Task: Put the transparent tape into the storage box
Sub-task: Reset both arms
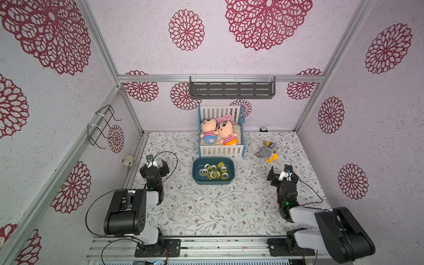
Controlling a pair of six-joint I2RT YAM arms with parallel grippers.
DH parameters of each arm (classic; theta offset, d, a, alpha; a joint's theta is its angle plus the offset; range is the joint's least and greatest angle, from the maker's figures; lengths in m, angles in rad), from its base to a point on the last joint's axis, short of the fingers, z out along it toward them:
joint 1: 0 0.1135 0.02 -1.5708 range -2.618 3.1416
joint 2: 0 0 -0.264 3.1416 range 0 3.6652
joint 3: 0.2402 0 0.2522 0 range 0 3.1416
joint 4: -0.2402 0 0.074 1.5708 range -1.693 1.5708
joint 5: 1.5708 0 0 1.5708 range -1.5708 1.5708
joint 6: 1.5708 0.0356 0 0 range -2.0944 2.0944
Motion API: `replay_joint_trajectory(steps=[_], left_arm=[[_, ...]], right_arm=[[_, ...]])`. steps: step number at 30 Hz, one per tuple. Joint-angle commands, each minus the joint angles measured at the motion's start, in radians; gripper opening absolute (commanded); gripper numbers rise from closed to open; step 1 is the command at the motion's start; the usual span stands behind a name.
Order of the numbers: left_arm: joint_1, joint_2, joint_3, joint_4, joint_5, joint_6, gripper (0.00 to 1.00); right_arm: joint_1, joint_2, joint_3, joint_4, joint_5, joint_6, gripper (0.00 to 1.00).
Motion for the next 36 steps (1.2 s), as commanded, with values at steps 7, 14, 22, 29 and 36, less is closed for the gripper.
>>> replay_joint_trajectory(steps=[7, 14, 22, 29, 36], left_arm=[[0.051, -0.003, 0.025, -0.051, 0.139, -0.012, 0.97], [0.051, -0.003, 0.016, -0.038, 0.135, -0.017, 0.97], [0.059, -0.011, 0.034, -0.086, 0.165, -0.011, 0.97], [0.067, -0.001, 0.026, -0.051, 0.182, -0.021, 0.97], [0.064, -0.004, 0.024, -0.048, 0.181, -0.020, 0.97]], right_arm=[[-0.050, 0.145, 0.046, 0.247, -0.100, -0.034, 0.99], [-0.118, 0.187, 0.003, 0.337, -0.179, 0.027, 0.99], [-0.111, 0.199, 0.011, 0.348, -0.164, 0.019, 0.99], [-0.108, 0.197, 0.012, 0.341, -0.163, 0.017, 0.99], [-0.108, 0.197, 0.011, 0.341, -0.163, 0.016, 0.99]])
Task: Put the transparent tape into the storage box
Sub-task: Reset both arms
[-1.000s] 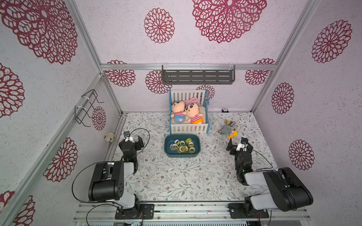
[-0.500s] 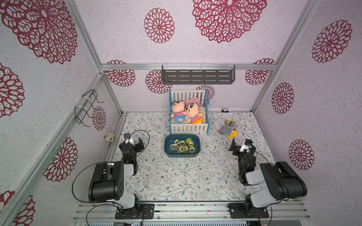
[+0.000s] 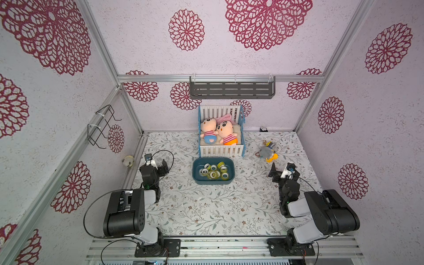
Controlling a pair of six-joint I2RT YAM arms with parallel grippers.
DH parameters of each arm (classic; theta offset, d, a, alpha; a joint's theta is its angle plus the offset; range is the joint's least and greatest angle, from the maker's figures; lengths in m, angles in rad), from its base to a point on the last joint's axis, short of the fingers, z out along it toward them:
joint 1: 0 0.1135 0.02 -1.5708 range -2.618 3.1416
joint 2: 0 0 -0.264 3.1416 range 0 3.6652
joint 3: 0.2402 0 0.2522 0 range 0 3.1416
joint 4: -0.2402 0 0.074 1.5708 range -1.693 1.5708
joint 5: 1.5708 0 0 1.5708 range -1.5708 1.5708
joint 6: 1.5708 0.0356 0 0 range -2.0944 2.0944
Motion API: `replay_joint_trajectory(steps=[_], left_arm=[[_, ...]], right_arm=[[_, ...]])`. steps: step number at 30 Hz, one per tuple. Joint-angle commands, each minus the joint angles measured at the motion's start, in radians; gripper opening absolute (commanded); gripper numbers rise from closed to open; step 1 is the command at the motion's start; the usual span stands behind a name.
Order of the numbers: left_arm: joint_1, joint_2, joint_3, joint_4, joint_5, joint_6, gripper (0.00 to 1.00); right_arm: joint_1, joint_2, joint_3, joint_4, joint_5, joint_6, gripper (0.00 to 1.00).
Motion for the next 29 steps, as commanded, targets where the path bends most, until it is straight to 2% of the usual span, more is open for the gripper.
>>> replay_joint_trajectory(steps=[1, 18, 22, 29], left_arm=[[0.004, -0.002, 0.006, 0.002, 0.007, -0.004, 0.97], [0.004, 0.000, 0.006, 0.002, 0.006, -0.005, 0.97], [0.003, 0.000, 0.006, 0.002, 0.007, -0.004, 0.97], [0.003, 0.000, 0.006, 0.002, 0.006, -0.004, 0.97]], right_arm=[[0.004, -0.001, 0.018, 0.041, -0.011, 0.013, 0.99], [0.004, -0.001, 0.019, 0.040, -0.011, 0.013, 0.99], [0.007, 0.004, 0.031, 0.021, -0.052, -0.009, 0.99], [0.008, 0.001, 0.030, 0.023, -0.052, -0.009, 0.99]])
